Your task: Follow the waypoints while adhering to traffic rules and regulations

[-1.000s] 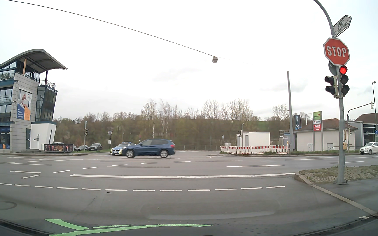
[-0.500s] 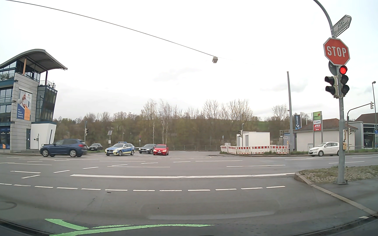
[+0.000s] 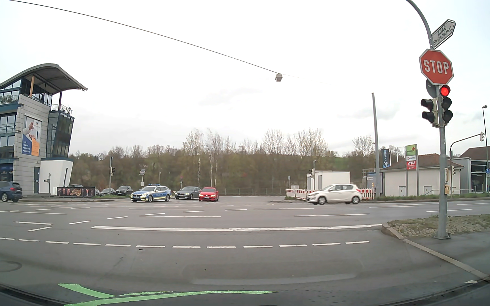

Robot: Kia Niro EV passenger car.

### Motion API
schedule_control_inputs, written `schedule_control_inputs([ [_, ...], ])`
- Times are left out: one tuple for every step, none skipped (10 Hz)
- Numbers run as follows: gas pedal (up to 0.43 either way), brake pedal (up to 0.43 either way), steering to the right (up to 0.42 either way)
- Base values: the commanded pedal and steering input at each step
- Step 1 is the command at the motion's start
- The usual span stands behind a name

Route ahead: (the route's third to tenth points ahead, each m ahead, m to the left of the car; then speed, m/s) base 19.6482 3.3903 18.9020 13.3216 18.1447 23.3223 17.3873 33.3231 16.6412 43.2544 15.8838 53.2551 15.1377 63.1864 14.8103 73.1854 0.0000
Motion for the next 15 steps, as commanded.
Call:
schedule_control_inputs([
  [0.0, 0.409, -0.073],
  [0.0, 0.409, -0.073],
  [0.0, 0.409, -0.073],
  [0.0, 0.409, -0.073],
  [0.0, 0.409, -0.073],
  [0.0, 0.409, -0.073],
  [0.0, 0.409, -0.073],
  [0.0, 0.409, -0.073],
  [0.0, 0.409, -0.073],
  [0.0, 0.409, -0.073],
  [0.0, 0.402, -0.073],
  [0.0, 0.409, -0.073],
  [0.0, 0.409, -0.073],
  [0.0, 0.409, -0.073],
  [0.0, 0.409, -0.073],
])
